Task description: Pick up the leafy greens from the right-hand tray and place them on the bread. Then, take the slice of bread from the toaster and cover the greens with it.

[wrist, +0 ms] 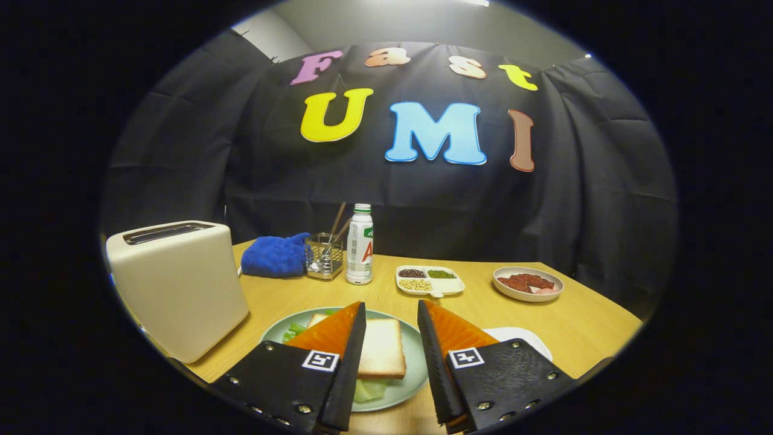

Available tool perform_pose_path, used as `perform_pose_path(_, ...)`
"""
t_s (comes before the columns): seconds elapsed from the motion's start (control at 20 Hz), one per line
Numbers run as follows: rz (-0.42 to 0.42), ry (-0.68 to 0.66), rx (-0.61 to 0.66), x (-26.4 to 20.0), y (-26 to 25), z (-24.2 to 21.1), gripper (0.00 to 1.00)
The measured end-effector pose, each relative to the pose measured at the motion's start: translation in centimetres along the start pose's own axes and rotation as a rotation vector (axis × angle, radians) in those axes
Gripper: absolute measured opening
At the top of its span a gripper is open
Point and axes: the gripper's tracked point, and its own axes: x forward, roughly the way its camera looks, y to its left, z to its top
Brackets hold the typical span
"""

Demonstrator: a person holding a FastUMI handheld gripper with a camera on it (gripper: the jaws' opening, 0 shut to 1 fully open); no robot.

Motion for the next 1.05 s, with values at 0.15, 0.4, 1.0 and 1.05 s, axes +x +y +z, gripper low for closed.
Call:
perform_pose_path(0.15, -0.005, -0.016, 0.036, -0.8, -2.6, 0.8, 0.52)
perform_pose_path(0.4, -0.043, -0.060, 0.075, -1.4, -8.7, 1.9, 0.52)
perform_pose_path(1.0, -0.079, -0.059, -0.042, -3.6, -21.5, 2.0, 0.52)
perform_pose_path(1.05, -0.083, -0.053, -0.041, -3.9, -22.5, 1.9, 0.52)
